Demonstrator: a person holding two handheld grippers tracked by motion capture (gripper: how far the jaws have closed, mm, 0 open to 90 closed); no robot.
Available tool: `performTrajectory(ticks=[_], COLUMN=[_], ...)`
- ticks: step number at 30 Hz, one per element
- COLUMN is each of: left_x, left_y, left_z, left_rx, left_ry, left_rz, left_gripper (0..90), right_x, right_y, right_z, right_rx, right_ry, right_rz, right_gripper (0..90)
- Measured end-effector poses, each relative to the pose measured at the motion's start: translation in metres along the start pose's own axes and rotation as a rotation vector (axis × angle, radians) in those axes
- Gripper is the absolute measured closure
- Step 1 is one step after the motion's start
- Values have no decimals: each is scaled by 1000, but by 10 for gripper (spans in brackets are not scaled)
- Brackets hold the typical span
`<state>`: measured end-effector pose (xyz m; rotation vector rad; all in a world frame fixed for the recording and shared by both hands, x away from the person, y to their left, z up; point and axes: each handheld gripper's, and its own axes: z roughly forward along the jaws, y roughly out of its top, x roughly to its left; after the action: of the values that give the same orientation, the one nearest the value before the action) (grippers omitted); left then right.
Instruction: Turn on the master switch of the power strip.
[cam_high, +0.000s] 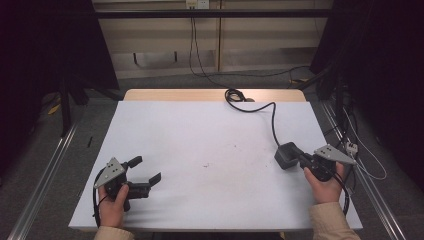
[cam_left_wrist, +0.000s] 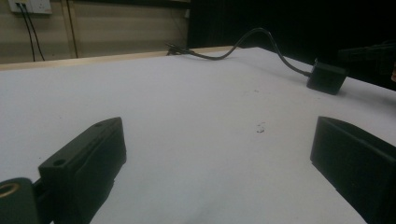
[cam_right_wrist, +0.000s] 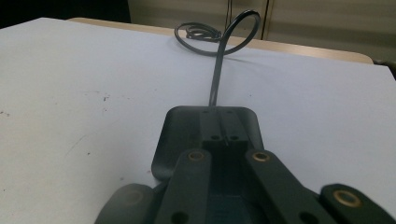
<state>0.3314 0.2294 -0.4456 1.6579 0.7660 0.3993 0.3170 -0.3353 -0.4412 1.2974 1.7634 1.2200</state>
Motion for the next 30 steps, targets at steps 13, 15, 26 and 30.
performTrajectory(ticks=[13,15,26,30], left_x=[0,0,-1,-1], left_y=[0,0,0,0], left_z=[0,0,0,0], left_rx=[1,3,-3,-4], left_ry=[-3,-3,-2,-2], left_rz=[2,5,0,0], left_gripper=[32,32,32,32], right_x=[-1,-1,-1,-1], right_y=[-1,-1,-1,-1], right_z=[0,0,0,0], right_rx=[-2,-2,-1,0], right_ry=[1,2,2,3], right_rz=[2,4,-4,-9], right_gripper=[900,900,900,900])
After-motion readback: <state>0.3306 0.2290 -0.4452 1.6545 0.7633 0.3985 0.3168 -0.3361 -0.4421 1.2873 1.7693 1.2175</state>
